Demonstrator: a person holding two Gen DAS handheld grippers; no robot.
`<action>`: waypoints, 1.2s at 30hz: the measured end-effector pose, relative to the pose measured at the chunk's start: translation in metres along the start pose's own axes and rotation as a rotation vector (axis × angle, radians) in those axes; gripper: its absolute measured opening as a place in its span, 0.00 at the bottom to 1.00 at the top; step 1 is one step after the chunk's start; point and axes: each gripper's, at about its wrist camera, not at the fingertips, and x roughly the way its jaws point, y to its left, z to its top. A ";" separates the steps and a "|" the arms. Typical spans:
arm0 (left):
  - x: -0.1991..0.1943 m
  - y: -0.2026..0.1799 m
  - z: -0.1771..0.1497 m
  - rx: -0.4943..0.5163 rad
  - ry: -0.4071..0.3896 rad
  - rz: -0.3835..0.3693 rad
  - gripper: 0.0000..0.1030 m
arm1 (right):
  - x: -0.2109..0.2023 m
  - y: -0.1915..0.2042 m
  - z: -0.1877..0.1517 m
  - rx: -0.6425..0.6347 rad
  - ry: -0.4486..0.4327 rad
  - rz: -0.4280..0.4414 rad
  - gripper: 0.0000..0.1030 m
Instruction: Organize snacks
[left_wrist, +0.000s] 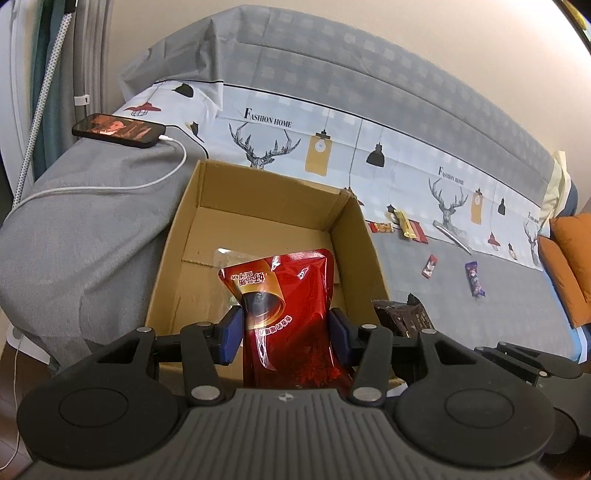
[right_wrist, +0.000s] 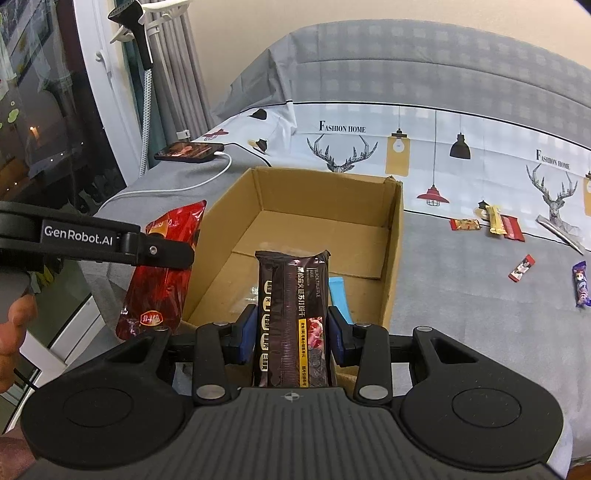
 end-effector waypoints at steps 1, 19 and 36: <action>0.001 0.001 0.002 0.001 -0.004 0.003 0.53 | 0.001 0.000 0.000 0.001 0.001 0.001 0.40; 0.050 0.020 0.042 0.002 0.003 0.055 0.53 | 0.048 -0.007 0.033 0.035 0.008 0.005 0.40; 0.145 0.032 0.053 0.032 0.111 0.121 0.53 | 0.137 -0.026 0.047 0.061 0.106 -0.020 0.40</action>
